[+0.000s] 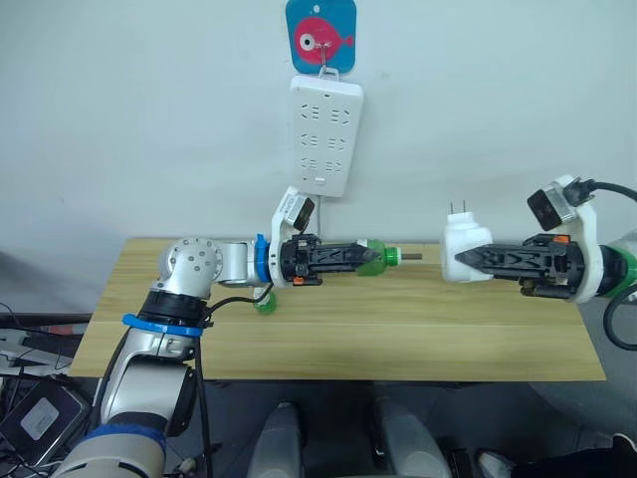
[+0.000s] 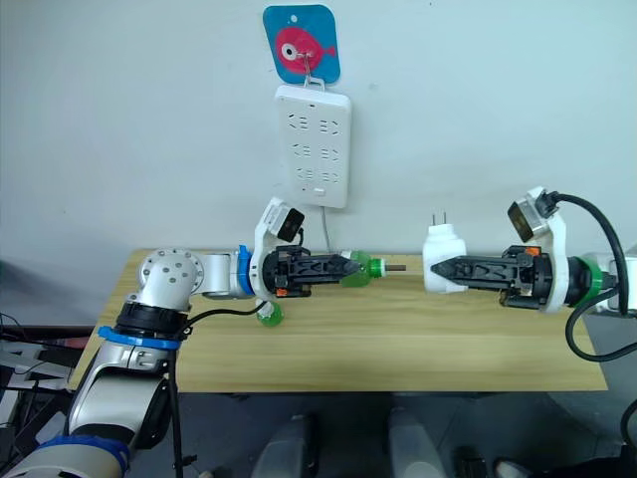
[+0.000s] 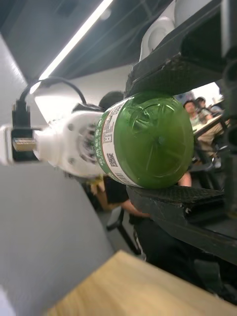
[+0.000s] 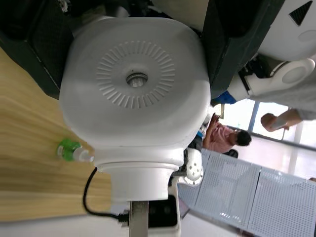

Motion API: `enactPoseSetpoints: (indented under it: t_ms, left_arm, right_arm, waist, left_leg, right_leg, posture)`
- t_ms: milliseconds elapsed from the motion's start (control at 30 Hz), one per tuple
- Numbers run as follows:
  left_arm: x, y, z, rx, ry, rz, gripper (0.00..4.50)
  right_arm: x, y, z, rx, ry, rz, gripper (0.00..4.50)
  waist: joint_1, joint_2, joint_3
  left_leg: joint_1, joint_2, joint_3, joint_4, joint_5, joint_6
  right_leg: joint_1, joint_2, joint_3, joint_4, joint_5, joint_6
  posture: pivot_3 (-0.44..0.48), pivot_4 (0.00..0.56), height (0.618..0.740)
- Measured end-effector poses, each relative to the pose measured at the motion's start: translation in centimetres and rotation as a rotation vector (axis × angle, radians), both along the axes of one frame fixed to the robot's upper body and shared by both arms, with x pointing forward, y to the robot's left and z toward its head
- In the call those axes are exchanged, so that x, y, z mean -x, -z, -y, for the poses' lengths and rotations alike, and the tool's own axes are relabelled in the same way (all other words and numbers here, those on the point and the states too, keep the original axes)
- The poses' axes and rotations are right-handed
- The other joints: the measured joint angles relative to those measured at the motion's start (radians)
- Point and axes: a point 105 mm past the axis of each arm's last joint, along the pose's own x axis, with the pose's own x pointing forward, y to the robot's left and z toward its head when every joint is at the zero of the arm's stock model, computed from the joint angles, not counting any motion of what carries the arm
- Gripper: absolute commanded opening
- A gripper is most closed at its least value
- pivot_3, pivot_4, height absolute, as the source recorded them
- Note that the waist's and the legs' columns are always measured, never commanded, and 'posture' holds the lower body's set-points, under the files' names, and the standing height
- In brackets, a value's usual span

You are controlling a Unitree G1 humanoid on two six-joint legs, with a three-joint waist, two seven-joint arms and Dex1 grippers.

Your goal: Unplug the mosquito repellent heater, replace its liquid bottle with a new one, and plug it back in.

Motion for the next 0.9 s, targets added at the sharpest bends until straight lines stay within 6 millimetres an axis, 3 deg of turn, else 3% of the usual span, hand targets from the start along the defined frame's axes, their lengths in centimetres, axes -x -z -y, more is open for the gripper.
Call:
enactPoseSetpoints:
  t_ms: [100,267,367,667,900]
  left_arm:
    - [0.3,0.7,-1.2,-0.039,-0.021,0.009,2.25]
    - [0.9,0.8,-1.1,-0.018,-0.019,0.02,2.25]
    - [1.2,0.9,-0.7,-0.013,-0.011,0.029,2.25]
    - [1.3,1.2,-0.4,-0.022,-0.032,0.046,2.25]
    - [1.5,1.3,-0.4,-0.025,-0.039,0.053,2.25]
  right_arm:
    - [-1.1,1.7,1.7,0.146,0.144,-0.011,3.0]
    - [-2.9,11.2,8.1,0.719,0.434,-0.111,3.0]
    - [-3.3,14.1,10.7,0.873,0.498,-0.128,3.0]
    - [-3.9,17.9,15.3,1.063,0.551,-0.187,3.0]
    - [-4.5,18.9,15.0,1.027,0.524,-0.23,3.0]
  waist:
    - [0.001,0.0,0.0]
    - [0.011,0.0,0.0]
    - [0.019,0.0,0.0]
    - [0.026,0.0,0.0]
    - [0.026,0.0,0.0]
  left_leg:
    - [0.0,0.0,0.0,0.0,0.0,0.0]
    - [0.0,-0.001,0.001,0.0,0.0,0.0]
    - [0.0,-0.001,0.002,0.0,0.0,0.0]
    - [0.0,-0.001,0.002,0.0,0.0,0.0]
    - [0.0,-0.001,0.002,0.0,0.0,0.0]
  right_leg:
    - [0.0,0.0,0.0,0.0,0.0,0.0]
    - [-0.001,-0.001,0.001,0.0,0.0,0.0]
    - [-0.001,-0.001,0.002,0.0,0.0,0.0]
    - [-0.001,-0.002,0.002,0.0,0.0,0.0]
    - [-0.001,-0.002,0.002,0.0,0.0,0.0]
  posture:
    - [-0.083,0.235,0.74]
    - [-0.057,0.235,0.74]
    - [-0.045,0.243,0.74]
    - [-0.027,0.251,0.74]
    - [-0.023,0.255,0.74]
